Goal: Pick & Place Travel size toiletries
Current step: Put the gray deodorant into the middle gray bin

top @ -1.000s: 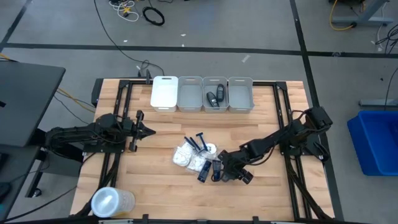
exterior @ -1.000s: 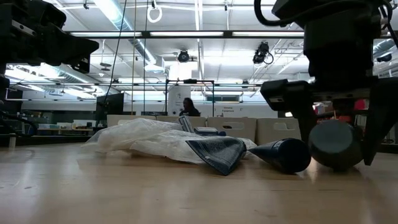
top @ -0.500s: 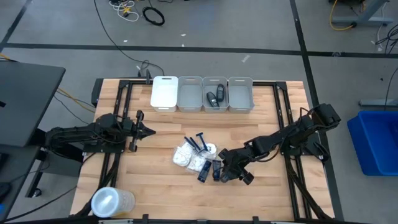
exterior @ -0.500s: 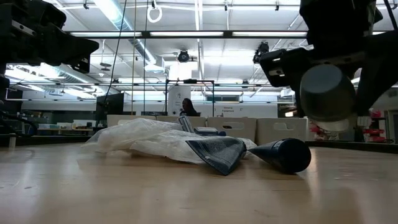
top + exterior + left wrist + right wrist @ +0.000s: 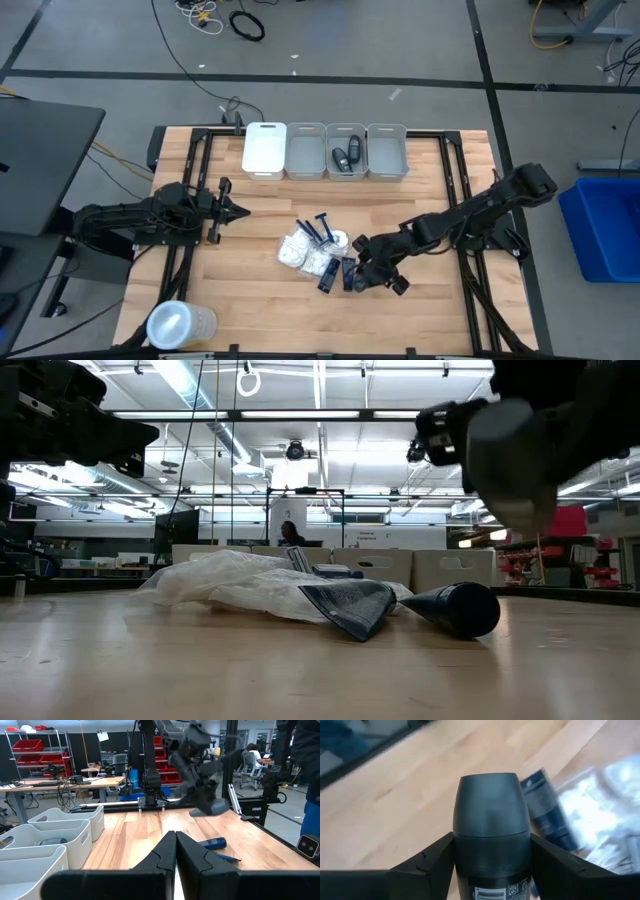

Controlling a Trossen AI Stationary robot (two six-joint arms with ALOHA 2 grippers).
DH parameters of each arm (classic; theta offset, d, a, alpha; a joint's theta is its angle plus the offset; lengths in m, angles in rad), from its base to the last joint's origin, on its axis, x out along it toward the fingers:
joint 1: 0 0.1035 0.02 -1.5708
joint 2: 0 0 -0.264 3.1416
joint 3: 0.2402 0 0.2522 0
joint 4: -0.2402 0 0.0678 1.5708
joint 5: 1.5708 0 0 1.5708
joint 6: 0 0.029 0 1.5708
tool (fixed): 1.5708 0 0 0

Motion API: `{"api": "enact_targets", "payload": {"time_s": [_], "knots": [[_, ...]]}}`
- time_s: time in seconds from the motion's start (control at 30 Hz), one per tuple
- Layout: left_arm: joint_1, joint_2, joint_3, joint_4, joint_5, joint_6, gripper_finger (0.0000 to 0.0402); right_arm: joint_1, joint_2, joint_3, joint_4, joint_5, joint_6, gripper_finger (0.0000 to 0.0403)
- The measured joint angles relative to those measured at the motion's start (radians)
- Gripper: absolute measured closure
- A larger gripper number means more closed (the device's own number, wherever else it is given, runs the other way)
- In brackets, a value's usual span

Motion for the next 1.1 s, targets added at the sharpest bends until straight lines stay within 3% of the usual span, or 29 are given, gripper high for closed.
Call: {"api": "enact_targets", "payload": {"time_s": [0.37, 0.73, 0.93, 1.1], "knots": [[0.000, 0.000, 0.000, 0.000, 0.000, 0.000, 0.0386, -0.084, -0.173, 0.000, 0.009, 0.001, 0.018, 0.0182], [0.000, 0.000, 0.000, 0.000, 0.000, 0.000, 0.0386, -0.197, -0.195, 0.000, 0.008, 0.001, 0.076, 0.0182], [0.000, 0.000, 0.000, 0.000, 0.000, 0.000, 0.0385, -0.284, -0.194, 0.000, 0.015, 0.121, 0.153, 0.0175], [0.000, 0.000, 0.000, 0.000, 0.000, 0.000, 0.0385, -0.361, -0.194, 0.000, 0.016, 0.141, 0.162, 0.0179]]}}
